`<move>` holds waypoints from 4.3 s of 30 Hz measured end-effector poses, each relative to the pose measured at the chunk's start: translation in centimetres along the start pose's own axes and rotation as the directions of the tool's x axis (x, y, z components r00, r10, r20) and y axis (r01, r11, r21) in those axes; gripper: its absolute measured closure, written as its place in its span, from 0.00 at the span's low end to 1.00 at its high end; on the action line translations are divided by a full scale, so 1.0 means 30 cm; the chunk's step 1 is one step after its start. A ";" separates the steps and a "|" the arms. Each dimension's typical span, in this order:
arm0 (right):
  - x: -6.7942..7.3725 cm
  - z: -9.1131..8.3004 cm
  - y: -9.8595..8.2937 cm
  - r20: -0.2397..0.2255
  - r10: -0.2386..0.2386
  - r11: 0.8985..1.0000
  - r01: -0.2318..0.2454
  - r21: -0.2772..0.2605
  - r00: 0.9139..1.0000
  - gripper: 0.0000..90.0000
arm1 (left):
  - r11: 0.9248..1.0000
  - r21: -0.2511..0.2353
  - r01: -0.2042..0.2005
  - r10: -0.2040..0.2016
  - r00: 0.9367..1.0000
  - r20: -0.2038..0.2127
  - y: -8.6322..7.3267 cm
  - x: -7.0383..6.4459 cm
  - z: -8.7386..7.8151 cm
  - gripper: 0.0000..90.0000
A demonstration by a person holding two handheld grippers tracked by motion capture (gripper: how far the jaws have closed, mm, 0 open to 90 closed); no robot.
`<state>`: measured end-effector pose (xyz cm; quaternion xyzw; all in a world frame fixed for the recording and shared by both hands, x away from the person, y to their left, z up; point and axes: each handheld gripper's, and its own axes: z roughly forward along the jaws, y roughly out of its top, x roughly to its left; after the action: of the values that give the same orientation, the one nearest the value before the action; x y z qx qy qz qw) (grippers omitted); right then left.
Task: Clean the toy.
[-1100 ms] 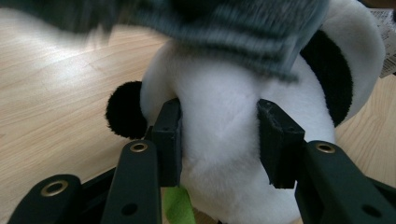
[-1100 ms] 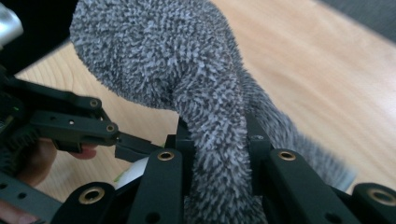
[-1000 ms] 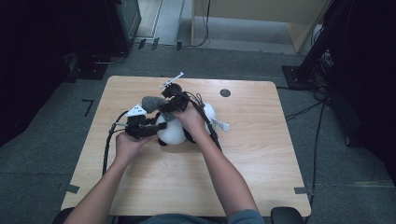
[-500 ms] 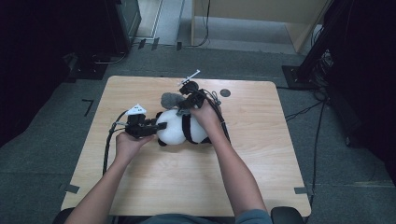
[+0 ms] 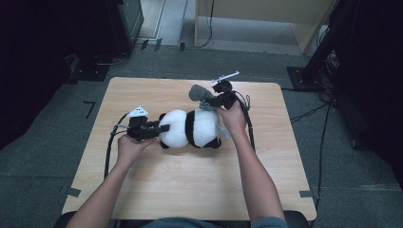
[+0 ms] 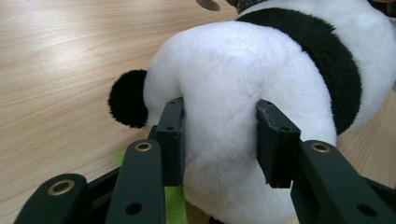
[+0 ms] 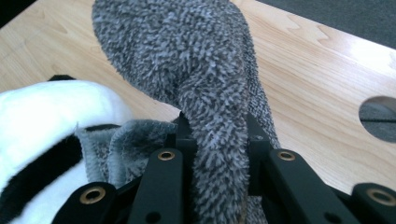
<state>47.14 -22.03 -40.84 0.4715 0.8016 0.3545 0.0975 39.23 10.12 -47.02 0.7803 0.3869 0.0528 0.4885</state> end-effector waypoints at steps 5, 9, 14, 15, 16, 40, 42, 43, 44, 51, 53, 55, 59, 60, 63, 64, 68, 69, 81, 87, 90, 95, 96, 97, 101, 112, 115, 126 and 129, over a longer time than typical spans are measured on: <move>-0.033 -0.006 -0.028 0.015 0.025 1.000 -0.025 -0.018 1.000 0.84 | 1.000 -0.001 -0.002 0.002 1.000 -0.001 0.000 0.000 0.000 0.66; -0.061 -0.007 -0.050 0.055 0.038 0.999 -0.038 -0.008 0.998 0.84 | 1.000 -0.001 0.000 0.000 1.000 0.000 -0.001 0.002 -0.001 0.66; -0.109 -0.001 -0.095 0.097 0.057 0.997 -0.062 0.050 0.994 0.85 | 1.000 -0.007 -0.005 0.005 1.000 0.002 -0.005 0.004 -0.002 0.65; -0.116 -0.006 -0.100 0.100 0.059 0.997 -0.065 0.052 0.993 0.85 | 1.000 -0.008 -0.003 0.003 1.000 0.003 -0.005 0.005 -0.002 0.65; -0.122 -0.015 -0.100 0.116 0.061 0.996 -0.068 0.058 0.991 0.85 | 1.000 -0.010 0.000 0.000 1.000 0.003 -0.006 0.006 -0.002 0.65; 0.342 0.076 0.185 -0.056 -0.163 0.987 0.163 -0.009 0.985 0.84 | 1.000 -0.008 -0.006 0.006 1.000 -0.004 -0.004 -0.002 -0.005 0.65; 0.377 0.101 0.189 -0.074 -0.176 0.984 0.176 -0.006 0.982 0.84 | 1.000 -0.009 -0.005 0.005 1.000 -0.004 -0.004 -0.002 -0.005 0.65; 0.395 0.115 0.189 -0.084 -0.182 0.983 0.182 -0.001 0.980 0.84 | 1.000 -0.008 -0.008 0.008 1.000 -0.005 -0.004 -0.003 -0.005 0.65; 0.411 0.129 0.190 -0.092 -0.189 0.982 0.190 0.006 0.978 0.84 | 1.000 -0.007 -0.010 0.009 1.000 -0.007 -0.004 -0.004 -0.005 0.65; 0.442 0.223 0.165 -0.113 -0.216 0.965 0.230 0.129 0.970 0.84 | 1.000 -0.001 0.000 0.000 1.000 -0.016 -0.004 -0.004 -0.002 0.65; 0.431 0.230 0.157 -0.110 -0.220 0.962 0.234 0.142 0.969 0.84 | 1.000 0.002 0.005 -0.005 1.000 -0.015 -0.003 -0.003 -0.001 0.65; 0.414 0.226 0.155 -0.113 -0.207 0.965 0.222 0.141 0.972 0.84 | 1.000 0.003 0.007 -0.007 1.000 -0.015 -0.002 -0.004 -0.001 0.65; 0.371 0.210 0.154 -0.079 -0.198 0.966 0.208 0.153 0.977 0.84 | 1.000 0.004 0.012 -0.012 1.000 -0.014 -0.002 -0.002 -0.001 0.65; 0.357 0.205 0.152 -0.071 -0.194 0.967 0.203 0.154 0.978 0.84 | 1.000 0.004 0.012 -0.012 1.000 -0.014 -0.002 -0.002 -0.001 0.65; 0.320 0.186 0.142 -0.043 -0.187 0.967 0.191 0.165 0.981 0.84 | 1.000 0.002 0.013 -0.013 1.000 -0.013 -0.002 -0.001 0.000 0.65; 0.307 0.179 0.139 -0.029 -0.188 0.967 0.190 0.169 0.982 0.84 | 1.000 0.003 0.013 -0.013 1.000 -0.012 -0.002 -0.001 -0.001 0.66; 0.233 0.146 0.118 -0.005 -0.163 0.971 0.161 0.175 0.987 0.83 | 1.000 0.002 0.012 -0.012 1.000 -0.008 -0.003 -0.002 0.000 0.66; 0.218 0.137 0.114 -0.011 -0.144 0.976 0.143 0.162 0.990 0.83 | 1.000 0.000 0.012 -0.012 1.000 -0.008 -0.003 -0.002 0.000 0.66; 0.004 0.058 0.026 -0.018 0.047 0.996 -0.045 0.081 0.999 0.82 | 1.000 -0.003 0.012 -0.012 1.000 -0.005 -0.002 -0.002 0.001 0.66; -0.072 0.048 -0.023 0.024 0.119 0.989 -0.121 0.088 0.993 0.84 | 1.000 -0.003 0.011 -0.011 1.000 -0.004 -0.003 0.000 0.000 0.66; -0.100 0.045 -0.051 0.052 0.131 0.986 -0.135 0.097 0.990 0.84 | 1.000 -0.002 0.011 -0.011 1.000 -0.003 -0.004 0.002 -0.001 0.66; -0.136 0.045 -0.101 0.053 0.156 0.981 -0.161 0.105 0.986 0.84 | 1.000 -0.007 0.006 -0.006 1.000 -0.007 -0.004 0.001 0.000 0.66; -0.142 0.043 -0.109 0.061 0.151 0.982 -0.157 0.109 0.987 0.84 | 1.000 -0.006 0.006 -0.006 1.000 -0.007 -0.005 0.001 -0.001 0.66; -0.145 0.041 -0.113 0.066 0.144 0.983 -0.151 0.108 0.987 0.84 | 1.000 -0.006 0.007 -0.007 1.000 -0.007 -0.005 0.002 -0.001 0.66; -0.167 0.020 -0.131 0.100 0.138 0.981 -0.150 0.120 0.985 0.85 | 1.000 -0.006 0.014 -0.014 1.000 -0.001 -0.007 0.005 -0.003 0.66; -0.034 -0.180 -0.038 0.013 0.091 0.995 -0.090 -0.048 0.996 0.85 | 1.000 -0.014 0.020 -0.020 1.000 0.004 -0.005 -0.009 -0.010 0.66; 0.048 -0.191 -0.009 -0.009 0.014 0.999 -0.014 -0.042 1.000 0.85 | 1.000 -0.014 0.024 -0.023 1.000 0.005 -0.005 -0.010 -0.011 0.66; 0.286 -0.088 0.049 -0.046 -0.162 0.987 0.163 0.015 0.986 0.85 | 1.000 -0.014 0.024 -0.024 1.000 0.001 -0.003 -0.014 -0.014 0.66; 0.343 -0.046 0.056 -0.052 -0.189 0.981 0.190 0.032 0.981 0.85 | 1.000 -0.014 0.021 -0.021 1.000 0.000 -0.003 -0.015 -0.014 0.66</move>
<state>42.10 -13.67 -36.88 0.3860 0.8514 0.3401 0.1026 38.69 10.15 -46.74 0.7728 0.3946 0.0506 0.4944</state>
